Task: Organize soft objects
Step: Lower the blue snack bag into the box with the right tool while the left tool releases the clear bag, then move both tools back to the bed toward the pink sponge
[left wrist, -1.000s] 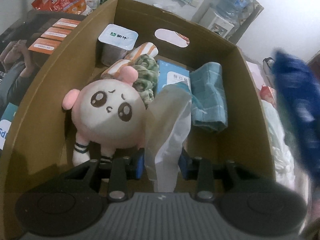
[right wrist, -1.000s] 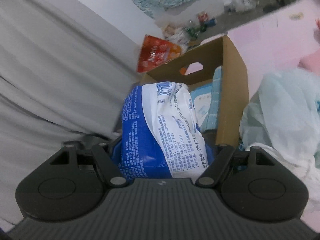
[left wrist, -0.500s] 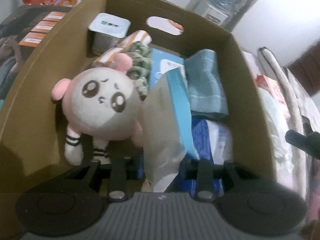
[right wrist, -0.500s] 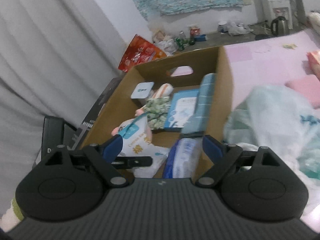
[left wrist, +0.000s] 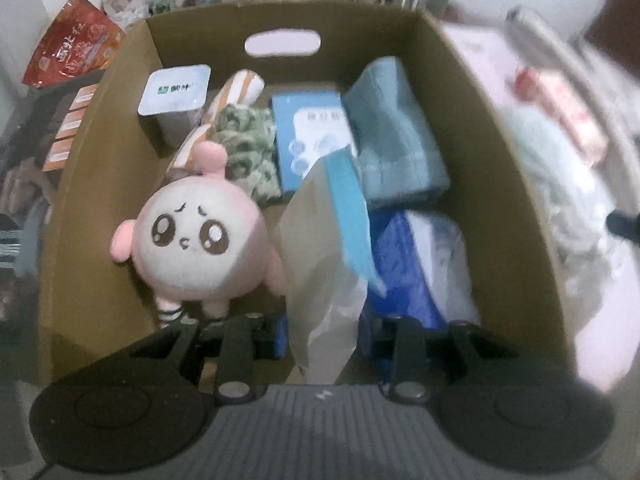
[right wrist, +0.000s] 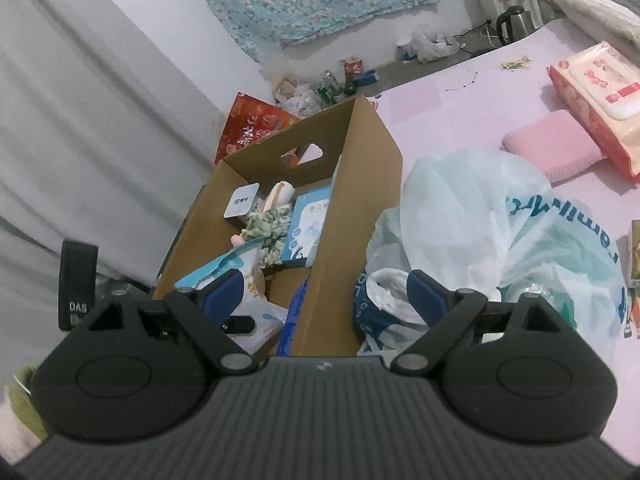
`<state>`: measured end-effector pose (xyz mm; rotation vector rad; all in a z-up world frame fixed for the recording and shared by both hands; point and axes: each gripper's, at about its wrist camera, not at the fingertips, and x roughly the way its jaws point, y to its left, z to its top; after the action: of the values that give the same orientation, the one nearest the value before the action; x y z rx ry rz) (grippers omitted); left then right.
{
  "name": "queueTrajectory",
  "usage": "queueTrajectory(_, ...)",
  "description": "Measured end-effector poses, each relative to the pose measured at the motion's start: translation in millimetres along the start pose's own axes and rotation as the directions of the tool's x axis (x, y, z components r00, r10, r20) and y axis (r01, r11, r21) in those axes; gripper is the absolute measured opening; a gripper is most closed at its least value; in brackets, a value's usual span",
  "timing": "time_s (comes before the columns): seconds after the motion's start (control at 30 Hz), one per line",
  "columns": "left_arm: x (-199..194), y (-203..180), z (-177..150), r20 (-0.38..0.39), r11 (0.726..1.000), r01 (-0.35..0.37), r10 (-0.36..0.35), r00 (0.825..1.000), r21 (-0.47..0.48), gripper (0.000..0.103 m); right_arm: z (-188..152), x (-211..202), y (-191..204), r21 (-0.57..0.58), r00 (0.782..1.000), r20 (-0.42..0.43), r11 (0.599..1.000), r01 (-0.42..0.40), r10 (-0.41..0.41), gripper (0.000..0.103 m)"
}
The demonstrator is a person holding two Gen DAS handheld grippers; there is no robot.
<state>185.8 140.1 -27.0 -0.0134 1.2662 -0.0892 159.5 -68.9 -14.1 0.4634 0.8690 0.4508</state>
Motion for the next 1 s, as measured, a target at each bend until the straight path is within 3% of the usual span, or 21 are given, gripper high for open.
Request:
queueTrajectory(0.2, 12, -18, 15, -0.077, 0.993, -0.111, 0.114, 0.99, 0.044, 0.05, -4, 1, -12, 0.018, 0.999, 0.008, 0.999, -0.051, 0.051, 0.09)
queueTrajectory(0.27, 20, -23, 19, -0.087, 0.996, -0.094, 0.095, 0.992, 0.005, 0.058, -6, -1, -19, 0.026, 0.998, 0.011, 0.998, -0.054, 0.054, 0.09)
queueTrajectory(0.33, 26, -23, 22, -0.093, 0.998, -0.036, 0.031, 0.995, -0.054, 0.061, -6, -4, -28, 0.04, 0.998, 0.01, 0.998, -0.057, 0.057, 0.09)
queueTrajectory(0.47, 18, -30, 23, -0.009, 0.996, 0.001, -0.002, 1.0, -0.092, 0.07, -6, -14, -50, 0.063, 0.999, 0.028, 0.997, -0.043, 0.041, 0.091)
queueTrajectory(0.63, 0, -33, 21, 0.035, 0.994, 0.03, -0.026, 0.999, -0.104, 0.07, -8, -22, -76, 0.118, 0.998, 0.047, 0.992, -0.04, 0.035, 0.091)
queueTrajectory(1.0, -43, -9, -6, 0.156, 0.986, 0.065, -0.04, 0.987, -0.155, 0.074, -15, -49, -77, 0.108, 0.987, 0.118, 0.987, -0.118, 0.105, 0.091)
